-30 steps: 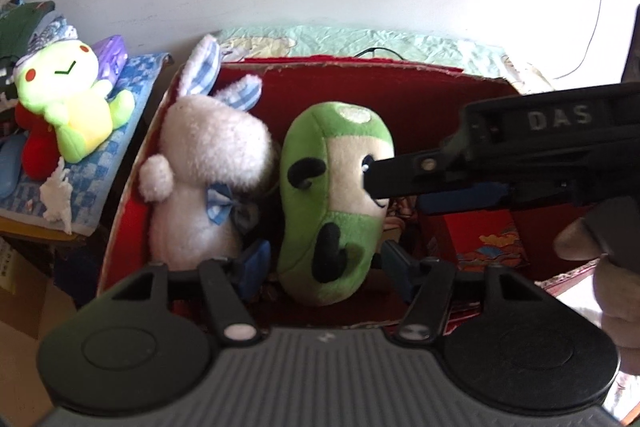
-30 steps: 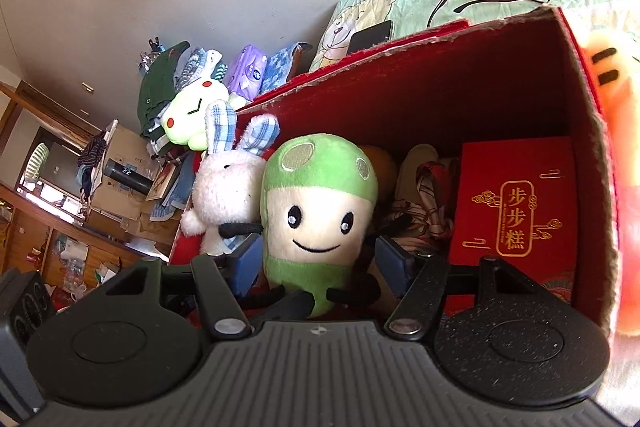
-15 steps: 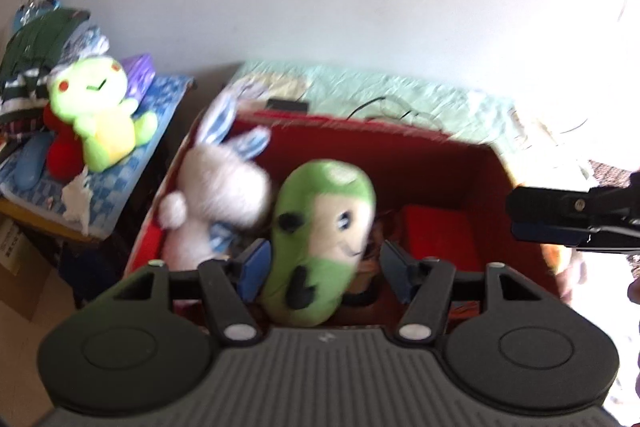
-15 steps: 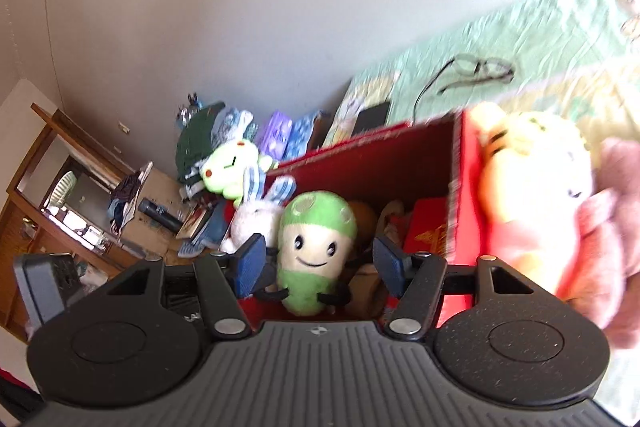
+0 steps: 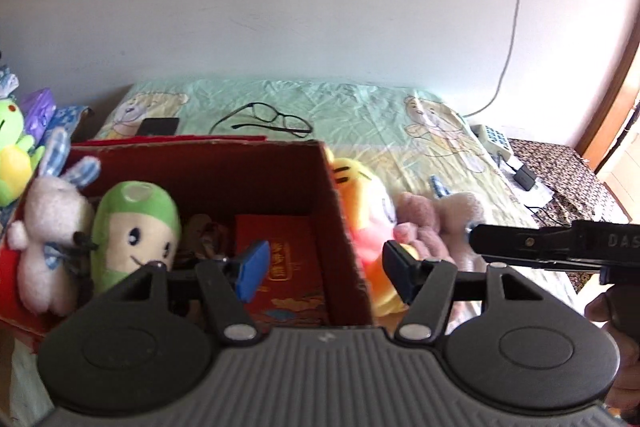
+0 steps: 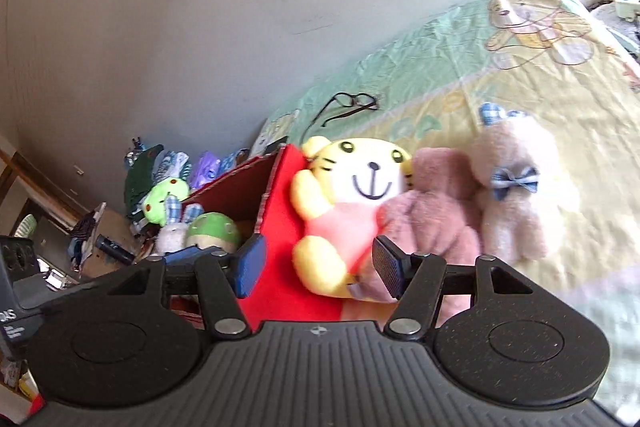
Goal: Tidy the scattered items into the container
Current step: 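Move the right gripper back toward the white bunny with blue bow, then grasp the white bow-tied bunny with the right gripper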
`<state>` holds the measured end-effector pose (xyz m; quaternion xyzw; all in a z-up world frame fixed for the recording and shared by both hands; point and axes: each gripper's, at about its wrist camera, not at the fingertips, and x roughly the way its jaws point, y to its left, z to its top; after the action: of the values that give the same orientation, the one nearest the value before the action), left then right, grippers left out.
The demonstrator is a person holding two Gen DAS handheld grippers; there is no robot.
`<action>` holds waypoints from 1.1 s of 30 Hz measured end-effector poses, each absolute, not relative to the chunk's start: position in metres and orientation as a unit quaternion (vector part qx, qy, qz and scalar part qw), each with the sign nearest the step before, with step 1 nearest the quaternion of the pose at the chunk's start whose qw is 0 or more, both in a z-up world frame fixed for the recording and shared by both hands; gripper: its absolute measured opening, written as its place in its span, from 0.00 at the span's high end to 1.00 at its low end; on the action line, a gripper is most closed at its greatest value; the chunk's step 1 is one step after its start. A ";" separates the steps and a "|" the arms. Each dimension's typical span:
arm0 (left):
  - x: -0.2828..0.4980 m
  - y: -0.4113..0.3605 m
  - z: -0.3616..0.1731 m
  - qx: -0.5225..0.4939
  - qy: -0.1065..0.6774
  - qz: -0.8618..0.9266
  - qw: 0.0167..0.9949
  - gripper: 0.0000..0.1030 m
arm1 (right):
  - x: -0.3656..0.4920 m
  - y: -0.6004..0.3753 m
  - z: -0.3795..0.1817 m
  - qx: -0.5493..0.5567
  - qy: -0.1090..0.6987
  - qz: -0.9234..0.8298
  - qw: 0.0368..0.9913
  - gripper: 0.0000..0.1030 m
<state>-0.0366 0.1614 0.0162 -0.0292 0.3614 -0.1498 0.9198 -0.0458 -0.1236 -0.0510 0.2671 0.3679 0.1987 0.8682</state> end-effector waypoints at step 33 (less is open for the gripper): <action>0.021 -0.046 -0.085 0.046 0.437 -0.257 0.860 0.32 | 0.049 -0.216 -0.126 0.276 0.423 0.171 0.846 0.35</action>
<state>0.0212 -0.0462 -0.0847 0.0463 0.4374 -0.2571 0.8605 0.0493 -0.2160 -0.1263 0.2760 0.4233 0.1714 0.8457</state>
